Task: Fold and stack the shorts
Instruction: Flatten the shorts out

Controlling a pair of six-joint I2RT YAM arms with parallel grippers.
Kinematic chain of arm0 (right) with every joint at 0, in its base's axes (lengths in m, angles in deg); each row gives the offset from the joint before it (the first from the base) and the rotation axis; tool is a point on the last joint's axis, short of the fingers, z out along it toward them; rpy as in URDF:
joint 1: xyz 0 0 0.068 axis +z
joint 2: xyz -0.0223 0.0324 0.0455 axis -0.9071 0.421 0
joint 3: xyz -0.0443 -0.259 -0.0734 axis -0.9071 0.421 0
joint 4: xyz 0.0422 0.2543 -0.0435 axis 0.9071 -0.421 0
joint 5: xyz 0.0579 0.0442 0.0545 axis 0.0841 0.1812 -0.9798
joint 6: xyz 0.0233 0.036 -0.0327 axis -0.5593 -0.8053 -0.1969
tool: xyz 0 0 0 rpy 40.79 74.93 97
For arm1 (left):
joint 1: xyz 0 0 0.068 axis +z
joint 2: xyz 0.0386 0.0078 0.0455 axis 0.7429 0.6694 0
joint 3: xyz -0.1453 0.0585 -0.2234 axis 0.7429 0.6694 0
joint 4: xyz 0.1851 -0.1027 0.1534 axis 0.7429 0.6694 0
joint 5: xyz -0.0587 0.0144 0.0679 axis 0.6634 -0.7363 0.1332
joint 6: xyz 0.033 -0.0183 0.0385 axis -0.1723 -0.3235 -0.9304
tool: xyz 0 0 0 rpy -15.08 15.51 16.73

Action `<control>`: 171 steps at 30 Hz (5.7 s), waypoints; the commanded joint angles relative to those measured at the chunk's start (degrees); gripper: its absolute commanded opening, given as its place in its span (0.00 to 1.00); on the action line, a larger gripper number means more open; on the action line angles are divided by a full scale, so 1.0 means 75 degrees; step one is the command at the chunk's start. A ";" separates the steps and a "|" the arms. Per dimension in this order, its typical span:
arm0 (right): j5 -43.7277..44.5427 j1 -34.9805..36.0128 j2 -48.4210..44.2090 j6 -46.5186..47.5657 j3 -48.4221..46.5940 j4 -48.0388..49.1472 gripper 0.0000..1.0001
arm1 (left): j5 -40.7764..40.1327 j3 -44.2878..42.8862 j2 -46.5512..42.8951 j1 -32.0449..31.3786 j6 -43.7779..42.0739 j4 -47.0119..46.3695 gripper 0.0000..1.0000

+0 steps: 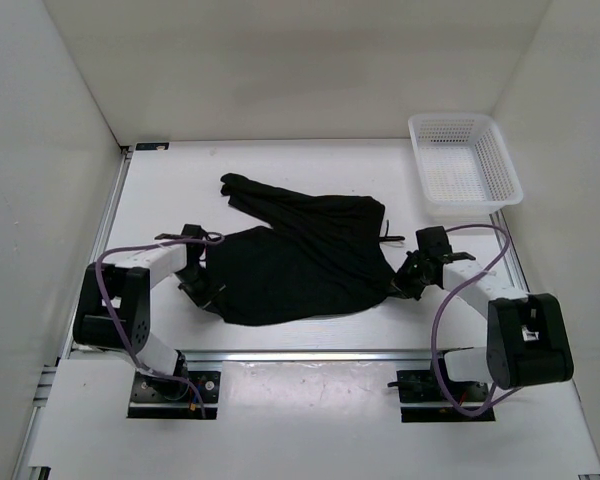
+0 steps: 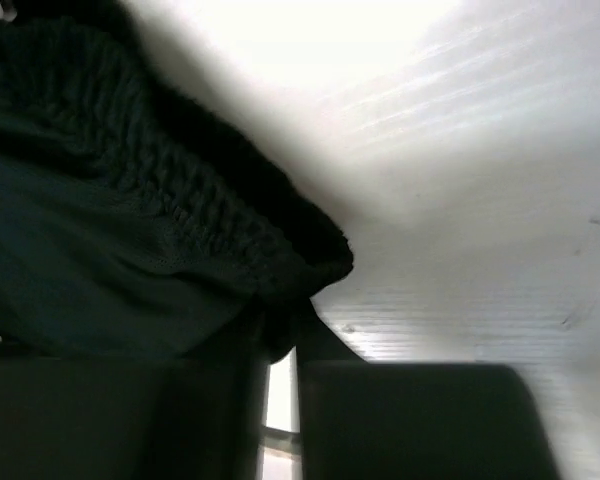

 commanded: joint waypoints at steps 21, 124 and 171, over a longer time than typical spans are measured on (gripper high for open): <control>0.0904 -0.0024 -0.3269 0.0419 0.0528 -0.2331 0.70 | -0.0770 -0.0480 -0.2113 0.0063 -0.0066 0.1183 0.45; 0.2804 0.1055 0.4513 0.2998 -0.8251 -0.1183 0.59 | -0.3511 -1.0970 0.4601 0.0040 -0.2808 0.2257 0.47; 0.2510 0.0844 0.7781 0.4052 -1.0897 -0.2741 0.20 | -0.1602 -0.8181 0.4427 -0.0031 -0.2492 0.1066 0.10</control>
